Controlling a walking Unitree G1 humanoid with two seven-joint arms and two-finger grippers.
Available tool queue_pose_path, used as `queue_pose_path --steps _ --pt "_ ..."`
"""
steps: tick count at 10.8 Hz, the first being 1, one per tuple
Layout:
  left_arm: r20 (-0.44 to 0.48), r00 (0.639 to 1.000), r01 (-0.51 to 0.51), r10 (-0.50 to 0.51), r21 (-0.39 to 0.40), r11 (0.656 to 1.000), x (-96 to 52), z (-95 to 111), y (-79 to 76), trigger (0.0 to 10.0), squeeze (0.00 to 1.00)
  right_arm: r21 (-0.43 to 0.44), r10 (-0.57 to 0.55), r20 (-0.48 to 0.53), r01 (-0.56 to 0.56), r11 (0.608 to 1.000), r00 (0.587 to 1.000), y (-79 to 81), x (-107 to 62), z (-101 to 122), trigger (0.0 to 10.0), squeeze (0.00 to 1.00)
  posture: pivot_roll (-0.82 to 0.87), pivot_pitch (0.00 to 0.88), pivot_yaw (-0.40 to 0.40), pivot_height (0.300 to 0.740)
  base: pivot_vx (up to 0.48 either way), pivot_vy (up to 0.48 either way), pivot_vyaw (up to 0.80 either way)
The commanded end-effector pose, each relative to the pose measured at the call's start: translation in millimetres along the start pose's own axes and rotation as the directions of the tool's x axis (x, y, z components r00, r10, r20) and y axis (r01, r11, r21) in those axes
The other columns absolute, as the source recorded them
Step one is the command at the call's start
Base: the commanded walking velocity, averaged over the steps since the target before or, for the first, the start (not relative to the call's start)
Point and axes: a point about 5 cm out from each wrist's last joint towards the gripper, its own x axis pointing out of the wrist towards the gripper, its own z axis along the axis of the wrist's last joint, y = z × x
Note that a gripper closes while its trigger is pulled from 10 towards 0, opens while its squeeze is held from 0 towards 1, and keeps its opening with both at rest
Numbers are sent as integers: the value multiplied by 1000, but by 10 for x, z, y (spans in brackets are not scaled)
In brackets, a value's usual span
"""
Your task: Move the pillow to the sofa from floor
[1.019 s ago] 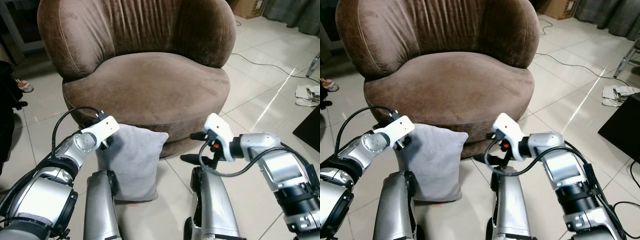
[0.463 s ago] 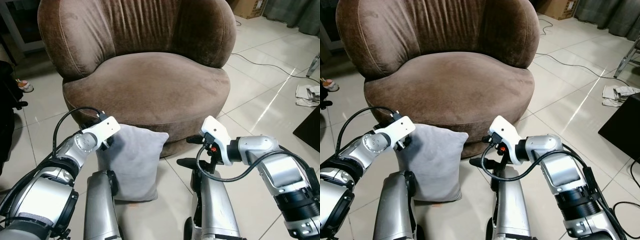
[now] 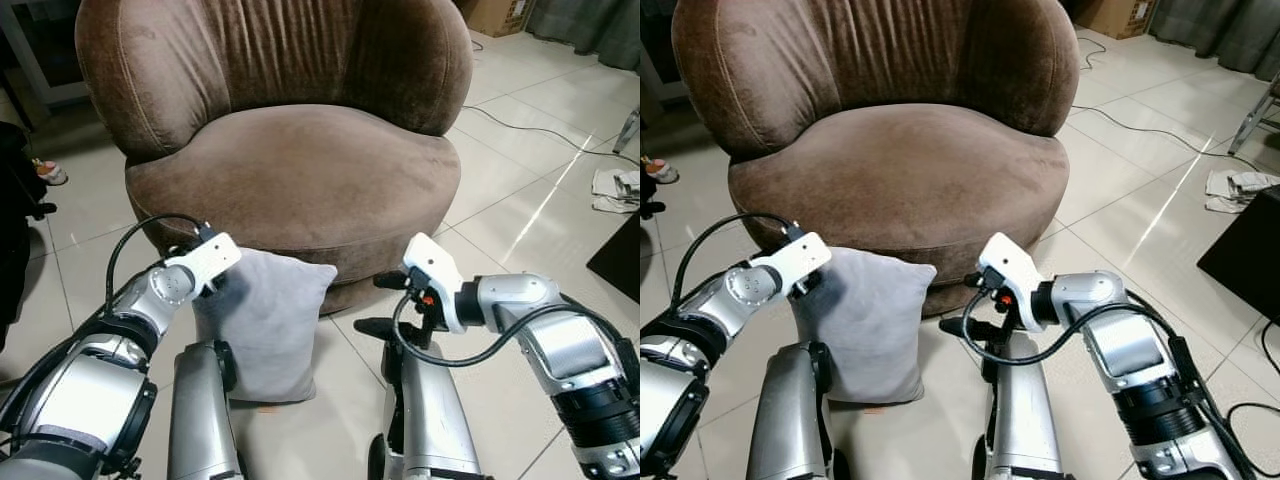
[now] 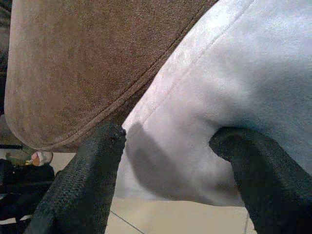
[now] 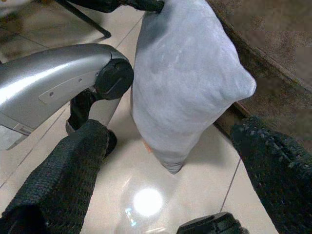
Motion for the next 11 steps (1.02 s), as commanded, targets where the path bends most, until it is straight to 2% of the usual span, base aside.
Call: queue_pose_path --steps 1,11 --pt "27 1000 -6 5 6 1000 5 83 47 0 0 -8 4 -3 -4 1000 1000 23 -8 19 10000 0 -169 2 -16 411 0 0 0" --pt "21 1000 7 -7 9 1000 9 75 18 0 0 0 -2 -14 2 1000 1000 54 -14 -35 10000 0 -176 0 -8 411 0 0 0"
